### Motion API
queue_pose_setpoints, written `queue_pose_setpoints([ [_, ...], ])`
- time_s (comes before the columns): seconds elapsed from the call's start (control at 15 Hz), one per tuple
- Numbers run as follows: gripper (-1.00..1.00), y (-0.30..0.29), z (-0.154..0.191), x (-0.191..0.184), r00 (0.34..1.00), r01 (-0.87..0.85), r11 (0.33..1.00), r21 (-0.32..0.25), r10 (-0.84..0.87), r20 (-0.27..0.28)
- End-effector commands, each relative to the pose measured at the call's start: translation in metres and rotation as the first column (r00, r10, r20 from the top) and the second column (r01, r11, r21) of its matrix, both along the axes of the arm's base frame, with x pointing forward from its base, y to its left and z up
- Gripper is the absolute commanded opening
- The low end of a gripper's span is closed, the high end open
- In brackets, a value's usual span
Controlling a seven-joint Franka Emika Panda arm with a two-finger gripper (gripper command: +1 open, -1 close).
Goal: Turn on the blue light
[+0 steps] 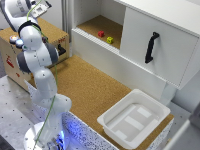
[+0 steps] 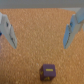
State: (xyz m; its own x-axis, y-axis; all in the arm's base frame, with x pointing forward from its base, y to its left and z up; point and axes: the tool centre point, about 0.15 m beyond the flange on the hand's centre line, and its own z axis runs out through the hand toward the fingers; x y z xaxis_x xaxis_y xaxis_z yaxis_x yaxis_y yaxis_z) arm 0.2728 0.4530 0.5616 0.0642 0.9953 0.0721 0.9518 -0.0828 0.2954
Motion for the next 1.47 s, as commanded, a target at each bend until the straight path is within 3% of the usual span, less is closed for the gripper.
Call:
queue_pose_setpoints([
  [0.0,1.00,-0.059,-0.038,0.003,0.998,0.014,1.000,0.027,-0.012,-0.066],
  [0.4,1.00,-0.133,-0.081,-0.003,0.949,0.297,0.943,0.151,-0.274,-0.154],
  [0.47,1.00,-0.139,-0.084,-0.005,0.937,0.338,0.923,0.185,-0.312,-0.157],
  [0.67,1.00,-0.146,-0.076,-0.010,0.876,0.478,0.831,0.285,-0.474,-0.087],
  [0.8,1.00,-0.145,-0.074,-0.012,0.813,0.570,0.744,0.348,-0.573,-0.105],
  [1.2,1.00,-0.147,-0.093,-0.006,0.670,0.738,0.625,0.254,-0.725,-0.161],
  [1.4,1.00,-0.148,-0.100,-0.001,0.684,0.725,0.643,0.246,-0.712,-0.158],
])
